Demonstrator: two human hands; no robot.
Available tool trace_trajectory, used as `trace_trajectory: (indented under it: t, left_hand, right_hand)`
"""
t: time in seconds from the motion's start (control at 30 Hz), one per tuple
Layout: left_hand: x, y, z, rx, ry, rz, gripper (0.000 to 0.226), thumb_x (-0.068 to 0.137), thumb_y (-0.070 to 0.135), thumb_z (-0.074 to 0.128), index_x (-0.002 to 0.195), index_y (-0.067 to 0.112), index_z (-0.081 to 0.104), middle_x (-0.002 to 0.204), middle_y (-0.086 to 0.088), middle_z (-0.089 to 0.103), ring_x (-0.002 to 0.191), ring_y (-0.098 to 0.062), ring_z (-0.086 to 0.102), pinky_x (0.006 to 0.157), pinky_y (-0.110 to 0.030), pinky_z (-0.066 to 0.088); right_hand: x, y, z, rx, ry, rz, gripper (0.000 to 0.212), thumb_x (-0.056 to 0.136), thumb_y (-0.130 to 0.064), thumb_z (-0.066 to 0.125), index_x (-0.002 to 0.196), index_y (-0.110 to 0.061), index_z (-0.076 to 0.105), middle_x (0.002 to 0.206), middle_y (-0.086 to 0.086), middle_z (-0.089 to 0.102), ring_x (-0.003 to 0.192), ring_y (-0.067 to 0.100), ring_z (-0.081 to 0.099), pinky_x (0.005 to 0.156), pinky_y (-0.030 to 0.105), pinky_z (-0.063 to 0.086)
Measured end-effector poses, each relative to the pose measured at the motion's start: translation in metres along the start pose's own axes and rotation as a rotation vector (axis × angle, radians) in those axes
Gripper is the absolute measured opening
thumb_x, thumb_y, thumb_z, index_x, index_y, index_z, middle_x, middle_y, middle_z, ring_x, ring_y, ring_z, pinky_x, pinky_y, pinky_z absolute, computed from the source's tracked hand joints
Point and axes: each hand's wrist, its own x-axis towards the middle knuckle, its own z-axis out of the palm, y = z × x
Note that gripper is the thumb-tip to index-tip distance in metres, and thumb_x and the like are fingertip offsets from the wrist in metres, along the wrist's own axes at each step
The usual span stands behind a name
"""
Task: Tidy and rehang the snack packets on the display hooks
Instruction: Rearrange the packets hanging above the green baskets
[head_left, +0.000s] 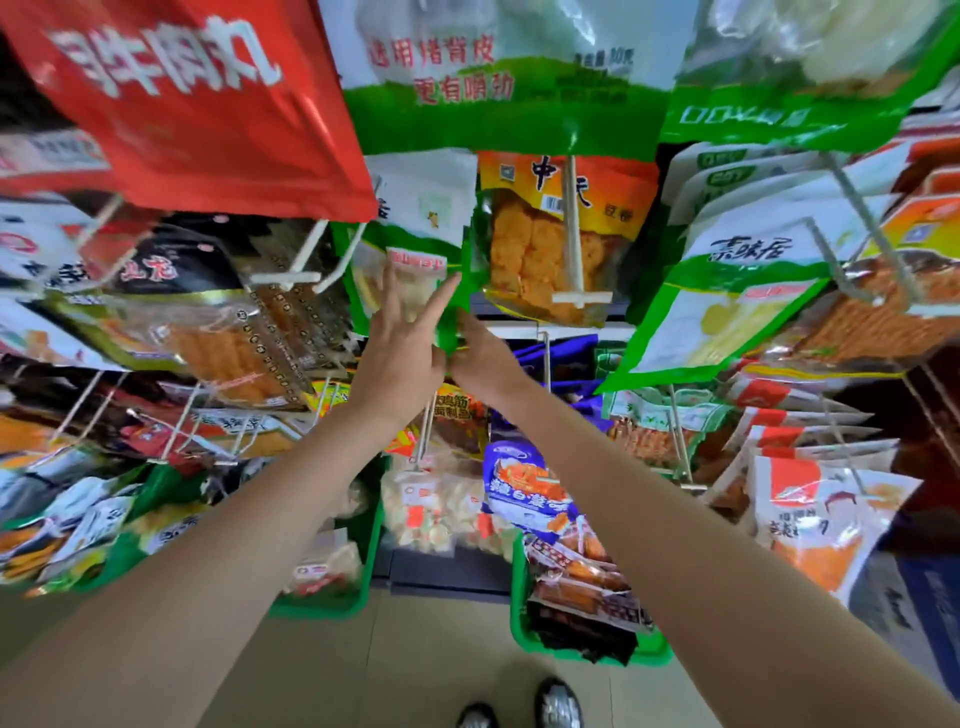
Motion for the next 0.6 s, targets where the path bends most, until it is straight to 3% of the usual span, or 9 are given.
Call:
trace_trajectory:
  t: [0.13,0.27,0.43,0.5,0.6]
  left_hand:
    - [-0.005,-0.008,-0.01,0.078,-0.054,0.012,0.084,0.081,-0.007,0.049,0.143,0.042,0.019,0.154,-0.016,-0.012,0.139,-0.041,0.016,0.101,-0.046,0.042]
    - [-0.01,-0.012,-0.02,0.126,-0.17,0.05,0.083,0.083,-0.002,0.05,0.144,0.04,0.013,0.156,-0.006,-0.004,0.136,-0.037,0.028,0.093,-0.045,0.045]
    - [-0.016,-0.005,-0.013,0.041,-0.216,0.109,0.077,0.084,0.001,0.051,0.147,0.024,0.012,0.155,-0.004,0.011,0.138,-0.03,0.024,0.109,-0.04,0.03]
    - [-0.018,0.005,-0.009,0.019,-0.229,0.119,0.075,0.084,0.002,0.051,0.147,0.018,0.013,0.155,-0.006,0.014,0.138,-0.031,0.025,0.111,-0.04,0.028]
    - [-0.025,0.022,-0.003,0.005,-0.256,0.138,0.073,0.086,0.005,0.051,0.147,0.017,0.013,0.154,-0.009,0.013,0.138,-0.032,0.025,0.111,-0.041,0.028]
  right_hand:
    - [-0.004,-0.004,0.025,0.055,-0.044,-0.048,0.06,0.087,0.004,0.044,0.143,-0.007,0.026,0.14,0.018,0.045,0.127,0.033,0.046,0.1,0.037,0.039]
    - [-0.006,-0.003,0.024,0.137,-0.042,0.045,0.067,0.086,0.004,0.047,0.146,-0.009,0.02,0.146,0.013,0.038,0.13,0.029,0.043,0.105,0.04,0.038]
    - [-0.017,0.003,0.002,0.176,0.07,0.068,0.058,0.084,0.005,0.046,0.139,-0.007,0.034,0.14,0.011,0.045,0.124,0.027,0.05,0.104,0.04,0.041]
    - [-0.024,0.004,-0.01,0.137,0.122,0.063,0.054,0.084,0.004,0.046,0.137,-0.007,0.04,0.138,0.011,0.048,0.121,0.028,0.051,0.099,0.035,0.041]
    - [-0.041,0.01,-0.029,0.114,0.218,0.08,0.05,0.083,0.005,0.045,0.131,-0.01,0.048,0.129,0.014,0.056,0.109,0.029,0.056,0.099,0.04,0.044]
